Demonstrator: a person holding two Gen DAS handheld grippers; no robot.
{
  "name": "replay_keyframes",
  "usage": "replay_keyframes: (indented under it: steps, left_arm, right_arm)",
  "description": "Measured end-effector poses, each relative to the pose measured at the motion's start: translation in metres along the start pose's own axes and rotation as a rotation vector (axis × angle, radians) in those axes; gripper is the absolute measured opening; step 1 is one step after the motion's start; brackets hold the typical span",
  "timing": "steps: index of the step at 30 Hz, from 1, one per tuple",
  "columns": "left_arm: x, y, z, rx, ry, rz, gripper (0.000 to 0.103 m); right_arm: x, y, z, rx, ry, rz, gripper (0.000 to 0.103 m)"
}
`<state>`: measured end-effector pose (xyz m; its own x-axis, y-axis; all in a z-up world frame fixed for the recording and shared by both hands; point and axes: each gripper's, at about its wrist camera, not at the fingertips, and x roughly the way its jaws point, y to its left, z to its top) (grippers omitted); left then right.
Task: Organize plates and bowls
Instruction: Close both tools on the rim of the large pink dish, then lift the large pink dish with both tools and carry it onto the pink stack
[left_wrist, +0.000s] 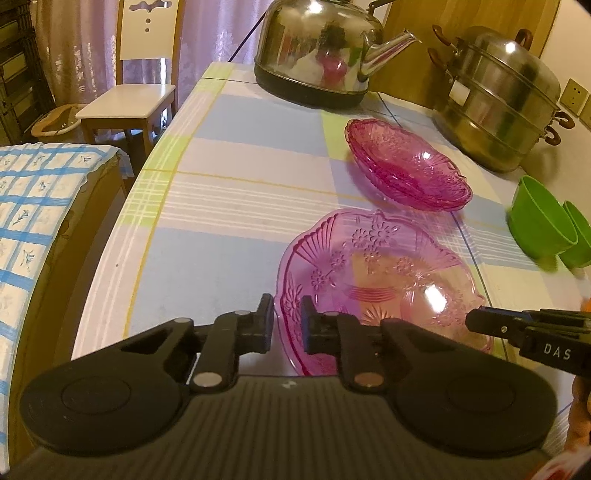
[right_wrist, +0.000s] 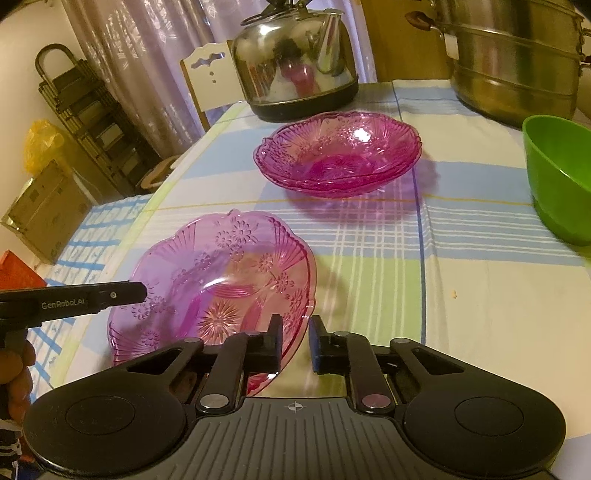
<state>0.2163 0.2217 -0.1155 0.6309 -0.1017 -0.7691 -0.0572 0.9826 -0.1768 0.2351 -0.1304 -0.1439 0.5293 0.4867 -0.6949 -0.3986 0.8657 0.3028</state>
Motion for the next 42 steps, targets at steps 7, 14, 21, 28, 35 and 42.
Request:
replay_keyframes:
  steps: [7, 14, 21, 28, 35, 42]
  left_arm:
    - [0.000, 0.000, 0.000, -0.004, 0.002, 0.000, 0.009]
    - [-0.007, 0.000, 0.000, -0.014, -0.019, 0.000, 0.009]
    - [-0.020, -0.005, 0.010, -0.029, -0.074, 0.002, 0.009]
    - [-0.024, -0.023, 0.035, -0.023, -0.137, -0.001, 0.009]
    - [-0.016, -0.046, 0.064, -0.024, -0.183, -0.019, 0.009]
    - [0.007, -0.063, 0.093, -0.014, -0.194, -0.038, 0.009]
  right_arm:
    - [0.000, -0.002, 0.001, 0.006, 0.003, 0.000, 0.012]
    - [-0.003, -0.002, 0.003, 0.000, -0.006, 0.009, 0.012]
    - [-0.013, -0.001, 0.010, -0.008, -0.032, 0.023, 0.012]
    - [-0.025, -0.004, 0.029, -0.029, -0.088, 0.002, 0.012]
    - [-0.035, -0.021, 0.050, -0.005, -0.141, -0.025, 0.012]
    - [-0.036, -0.039, 0.076, 0.007, -0.179, -0.045, 0.012]
